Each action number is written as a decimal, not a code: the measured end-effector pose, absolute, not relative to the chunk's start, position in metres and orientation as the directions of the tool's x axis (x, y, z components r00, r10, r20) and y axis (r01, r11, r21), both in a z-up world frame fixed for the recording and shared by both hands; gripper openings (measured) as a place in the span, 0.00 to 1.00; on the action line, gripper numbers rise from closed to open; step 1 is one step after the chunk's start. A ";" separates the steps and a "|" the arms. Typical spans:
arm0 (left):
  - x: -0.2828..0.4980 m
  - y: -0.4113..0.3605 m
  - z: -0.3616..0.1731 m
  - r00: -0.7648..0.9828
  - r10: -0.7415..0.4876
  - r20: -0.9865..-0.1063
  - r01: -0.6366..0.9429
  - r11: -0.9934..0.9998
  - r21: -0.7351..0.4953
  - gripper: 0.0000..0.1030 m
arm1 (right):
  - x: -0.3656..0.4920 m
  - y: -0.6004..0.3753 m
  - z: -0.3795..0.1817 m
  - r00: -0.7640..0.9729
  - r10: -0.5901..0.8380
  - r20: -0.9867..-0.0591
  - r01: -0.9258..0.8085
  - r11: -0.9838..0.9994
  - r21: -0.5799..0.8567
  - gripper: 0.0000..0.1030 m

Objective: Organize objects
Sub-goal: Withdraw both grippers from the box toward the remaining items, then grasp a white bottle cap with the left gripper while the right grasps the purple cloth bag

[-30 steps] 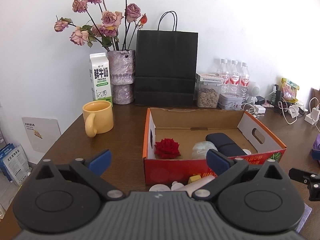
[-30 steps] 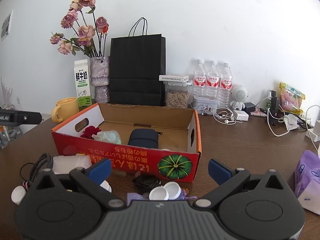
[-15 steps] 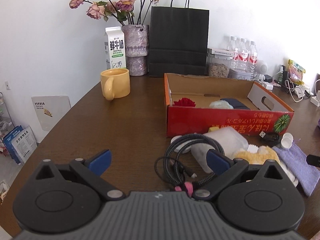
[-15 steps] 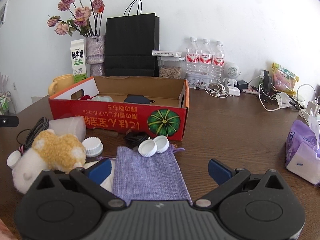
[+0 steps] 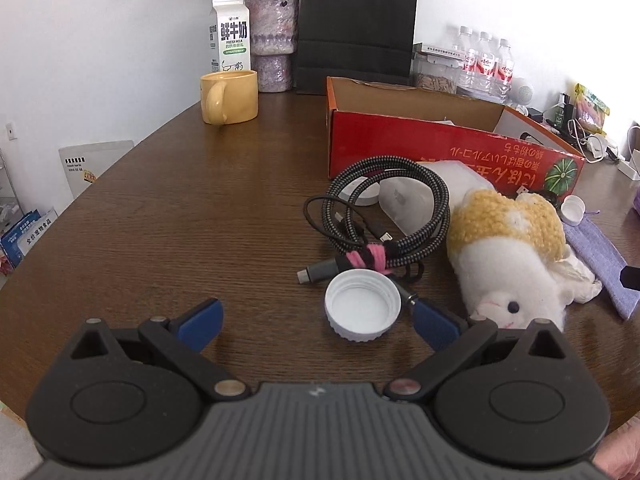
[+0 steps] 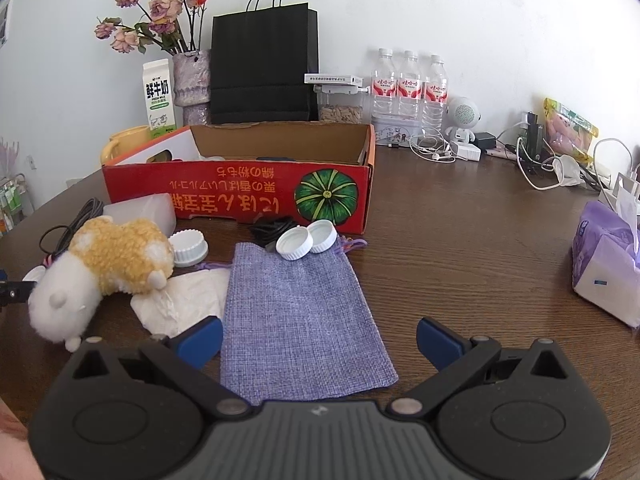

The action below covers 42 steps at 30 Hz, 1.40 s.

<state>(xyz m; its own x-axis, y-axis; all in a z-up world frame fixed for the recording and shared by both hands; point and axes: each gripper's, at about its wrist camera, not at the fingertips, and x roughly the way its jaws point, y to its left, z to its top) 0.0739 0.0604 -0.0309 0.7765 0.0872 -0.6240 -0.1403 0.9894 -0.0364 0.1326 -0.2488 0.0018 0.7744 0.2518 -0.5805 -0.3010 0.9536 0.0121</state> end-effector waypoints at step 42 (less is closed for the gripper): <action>0.073 0.050 -0.035 0.818 0.098 -0.566 -0.126 0.992 -0.011 0.40 | 0.159 -0.239 -0.017 0.718 0.350 -0.601 -0.403 0.914 0.049 0.86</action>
